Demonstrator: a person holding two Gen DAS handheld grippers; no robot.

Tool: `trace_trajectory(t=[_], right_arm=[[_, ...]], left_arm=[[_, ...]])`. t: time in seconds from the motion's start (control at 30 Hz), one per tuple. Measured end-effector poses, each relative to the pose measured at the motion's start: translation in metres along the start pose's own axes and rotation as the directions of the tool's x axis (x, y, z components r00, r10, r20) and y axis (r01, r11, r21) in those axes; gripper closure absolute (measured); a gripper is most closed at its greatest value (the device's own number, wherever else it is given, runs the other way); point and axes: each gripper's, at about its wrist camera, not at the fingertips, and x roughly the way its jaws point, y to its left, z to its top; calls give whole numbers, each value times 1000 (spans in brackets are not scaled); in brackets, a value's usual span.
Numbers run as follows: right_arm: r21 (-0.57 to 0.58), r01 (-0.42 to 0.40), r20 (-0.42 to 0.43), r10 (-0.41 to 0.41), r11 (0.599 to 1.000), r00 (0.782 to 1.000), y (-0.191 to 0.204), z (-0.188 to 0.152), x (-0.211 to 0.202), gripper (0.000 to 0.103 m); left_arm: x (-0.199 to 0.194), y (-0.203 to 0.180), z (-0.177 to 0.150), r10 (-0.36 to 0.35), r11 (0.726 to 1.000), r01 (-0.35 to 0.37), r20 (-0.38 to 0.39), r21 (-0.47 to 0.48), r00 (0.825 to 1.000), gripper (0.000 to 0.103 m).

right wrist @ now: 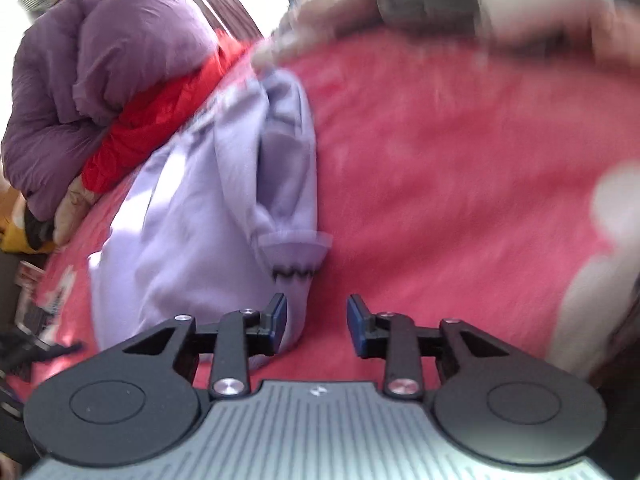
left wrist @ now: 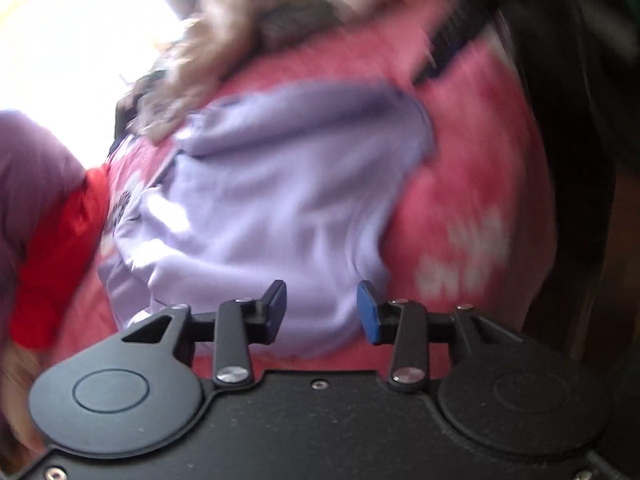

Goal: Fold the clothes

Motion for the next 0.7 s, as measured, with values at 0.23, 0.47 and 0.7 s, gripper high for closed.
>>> trace_trajectory(t=[0.23, 0.47, 0.7], right_arm=[[-307, 34, 42, -22, 951, 999, 43, 17, 49, 68], [-224, 126, 7, -128, 966, 992, 9, 13, 46, 89], [-173, 53, 92, -38, 983, 995, -2, 11, 19, 72]], left_arm=[[60, 13, 37, 125, 948, -113, 22, -298, 992, 70], [101, -51, 35, 110, 990, -113, -44, -81, 993, 74], [68, 22, 29, 49, 890, -13, 68, -457, 996, 71]])
